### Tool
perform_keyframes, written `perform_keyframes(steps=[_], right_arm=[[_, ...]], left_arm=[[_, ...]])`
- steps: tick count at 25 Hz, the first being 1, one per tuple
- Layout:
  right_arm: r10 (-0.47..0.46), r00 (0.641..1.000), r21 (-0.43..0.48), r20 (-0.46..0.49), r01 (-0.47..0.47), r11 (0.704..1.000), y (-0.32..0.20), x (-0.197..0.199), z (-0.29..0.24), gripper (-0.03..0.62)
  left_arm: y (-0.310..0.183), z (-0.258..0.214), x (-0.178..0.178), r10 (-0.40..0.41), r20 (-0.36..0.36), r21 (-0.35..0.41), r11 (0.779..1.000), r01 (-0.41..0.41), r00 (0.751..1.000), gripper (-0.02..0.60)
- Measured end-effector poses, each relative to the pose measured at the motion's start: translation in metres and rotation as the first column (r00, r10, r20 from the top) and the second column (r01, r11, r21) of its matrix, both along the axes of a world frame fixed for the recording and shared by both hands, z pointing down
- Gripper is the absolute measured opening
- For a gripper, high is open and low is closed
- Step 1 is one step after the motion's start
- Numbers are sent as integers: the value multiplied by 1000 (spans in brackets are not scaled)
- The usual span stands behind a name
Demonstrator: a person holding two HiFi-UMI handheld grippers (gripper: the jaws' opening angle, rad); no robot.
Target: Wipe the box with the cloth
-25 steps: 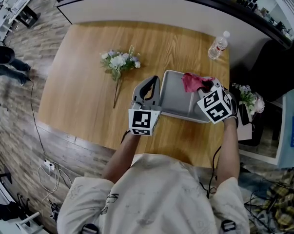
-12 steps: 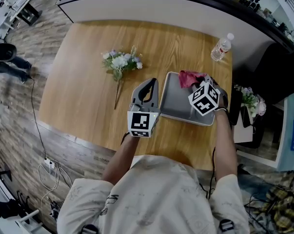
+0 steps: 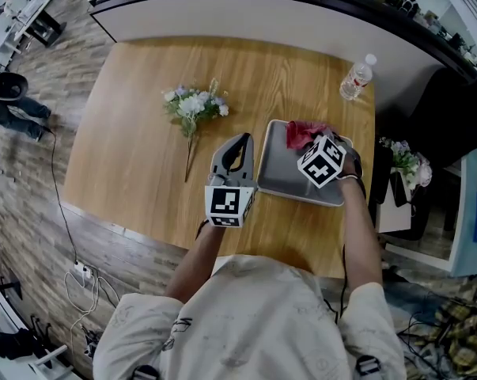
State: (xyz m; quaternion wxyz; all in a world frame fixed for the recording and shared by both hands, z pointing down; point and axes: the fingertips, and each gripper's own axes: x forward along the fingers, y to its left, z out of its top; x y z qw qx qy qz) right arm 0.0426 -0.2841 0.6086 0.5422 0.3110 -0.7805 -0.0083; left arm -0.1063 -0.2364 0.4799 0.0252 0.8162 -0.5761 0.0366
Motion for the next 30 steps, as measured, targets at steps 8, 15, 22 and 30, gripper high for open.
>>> perform_keyframes(steps=[8, 15, 22, 30], right_arm=[[25, 999, -8, 29, -25, 1000, 0, 0, 1, 55], [20, 1000, -13, 20, -19, 1000, 6, -1, 0, 55], [13, 1000, -25, 19, -12, 1000, 14, -2, -1, 55], [12, 1000, -46, 15, -11, 999, 22, -1, 0, 55]], left_arm=[[-2, -1, 2, 3, 4, 5, 1000, -3, 1000, 8], [0, -4, 2, 2, 1, 11, 1000, -2, 1000, 8], [0, -6, 3, 4, 1, 15, 1000, -4, 1000, 8], [3, -8, 4, 6, 5, 20, 1000, -6, 1000, 8]])
